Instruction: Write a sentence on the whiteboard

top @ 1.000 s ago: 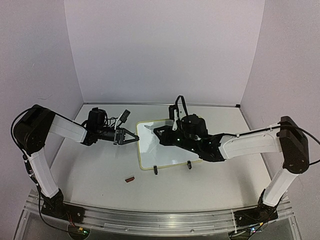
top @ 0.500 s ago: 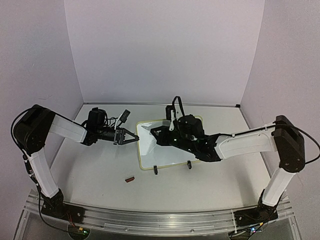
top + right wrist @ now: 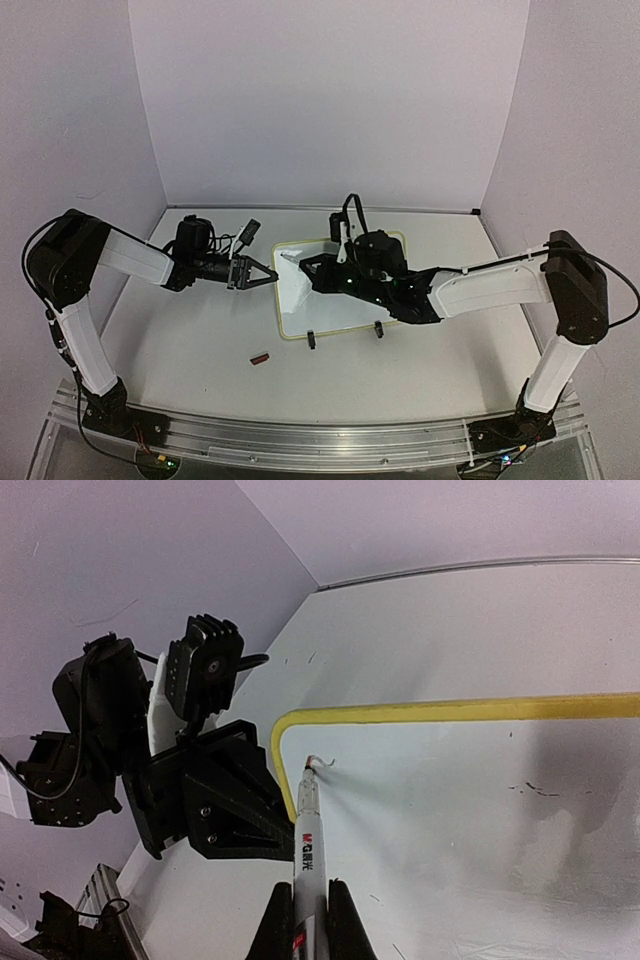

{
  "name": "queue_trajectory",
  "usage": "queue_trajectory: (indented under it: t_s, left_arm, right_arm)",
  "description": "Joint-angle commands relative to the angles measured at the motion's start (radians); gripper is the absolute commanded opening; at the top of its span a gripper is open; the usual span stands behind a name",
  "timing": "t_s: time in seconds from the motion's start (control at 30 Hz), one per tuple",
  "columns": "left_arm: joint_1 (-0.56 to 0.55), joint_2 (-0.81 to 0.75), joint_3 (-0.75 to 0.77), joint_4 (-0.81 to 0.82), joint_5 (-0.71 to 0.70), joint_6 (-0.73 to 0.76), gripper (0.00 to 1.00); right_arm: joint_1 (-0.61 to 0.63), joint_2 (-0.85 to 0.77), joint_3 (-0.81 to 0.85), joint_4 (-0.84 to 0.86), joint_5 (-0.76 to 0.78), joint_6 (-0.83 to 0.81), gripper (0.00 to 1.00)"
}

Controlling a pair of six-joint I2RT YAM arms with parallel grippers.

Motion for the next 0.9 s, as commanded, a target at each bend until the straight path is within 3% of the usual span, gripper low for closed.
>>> queue_trajectory:
  t_s: [0.0,0.87]
  left_arm:
    - [-0.007,-0.02,-0.004,-0.009,0.011,0.03,0.0]
    - [-0.007,-0.024,-0.006,-0.011,0.006,0.033,0.0]
  right_arm:
    - [-0.006,0.004,0.002,-0.031,0.006,0.007,0.0]
    - [-0.002,-0.086,-0.092,-0.042,0.032,0.013,0.0]
